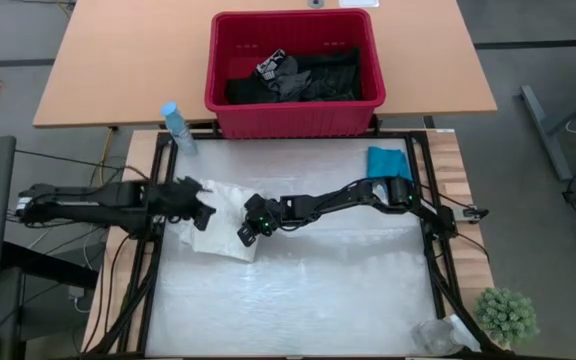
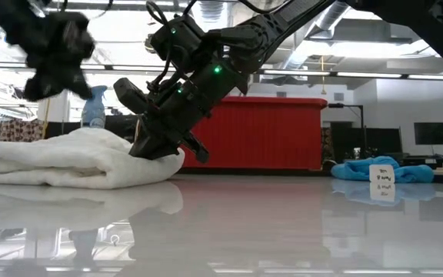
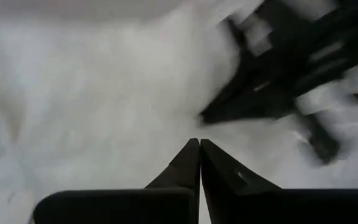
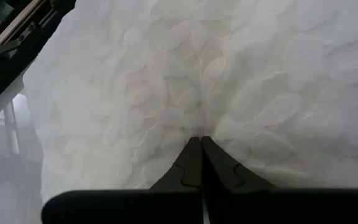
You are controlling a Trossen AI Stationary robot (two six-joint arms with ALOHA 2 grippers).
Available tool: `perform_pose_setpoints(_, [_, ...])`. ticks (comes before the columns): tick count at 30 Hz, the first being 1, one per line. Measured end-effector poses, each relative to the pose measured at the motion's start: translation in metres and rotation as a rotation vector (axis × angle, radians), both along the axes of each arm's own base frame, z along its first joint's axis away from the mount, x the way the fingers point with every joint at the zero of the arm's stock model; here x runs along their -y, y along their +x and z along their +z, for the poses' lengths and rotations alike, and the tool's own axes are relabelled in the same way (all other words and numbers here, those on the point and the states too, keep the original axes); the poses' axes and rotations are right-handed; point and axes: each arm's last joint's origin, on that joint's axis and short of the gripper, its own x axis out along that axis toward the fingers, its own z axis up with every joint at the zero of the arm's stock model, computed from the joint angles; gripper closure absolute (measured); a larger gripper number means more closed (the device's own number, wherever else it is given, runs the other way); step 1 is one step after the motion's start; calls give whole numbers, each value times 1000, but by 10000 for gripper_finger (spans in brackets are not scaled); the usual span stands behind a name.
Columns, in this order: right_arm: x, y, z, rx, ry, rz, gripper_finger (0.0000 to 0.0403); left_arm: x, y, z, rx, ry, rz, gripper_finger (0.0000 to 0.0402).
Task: Fold laundry
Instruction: Fold the white shirt
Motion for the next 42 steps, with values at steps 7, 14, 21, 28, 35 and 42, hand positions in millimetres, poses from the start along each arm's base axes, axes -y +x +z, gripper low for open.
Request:
perform_pose_setpoints(7, [2, 0, 0, -1, 11, 1, 378, 5, 0, -43, -146, 73, 87, 401])
perform_pose_setpoints(14, [2, -7, 21, -9, 32, 55, 373, 1, 1, -81, -357, 115, 156, 401])
perform_pose_setpoints(21, [3, -46, 80, -161, 16, -71, 314, 1, 7, -93, -402, 135, 147, 401])
perform_pose_setpoints(28, [8, -45, 79, -143, 56, -196, 173, 0, 9, -94, -392, 145, 156, 401])
perform_pose_setpoints(35, [9, -32, 57, -81, 171, -316, 77, 1, 8, -96, -396, 113, 143, 401])
perform_pose_setpoints(42, [9, -25, 38, -74, 272, -390, 57, 1, 8, -96, -394, 115, 138, 401])
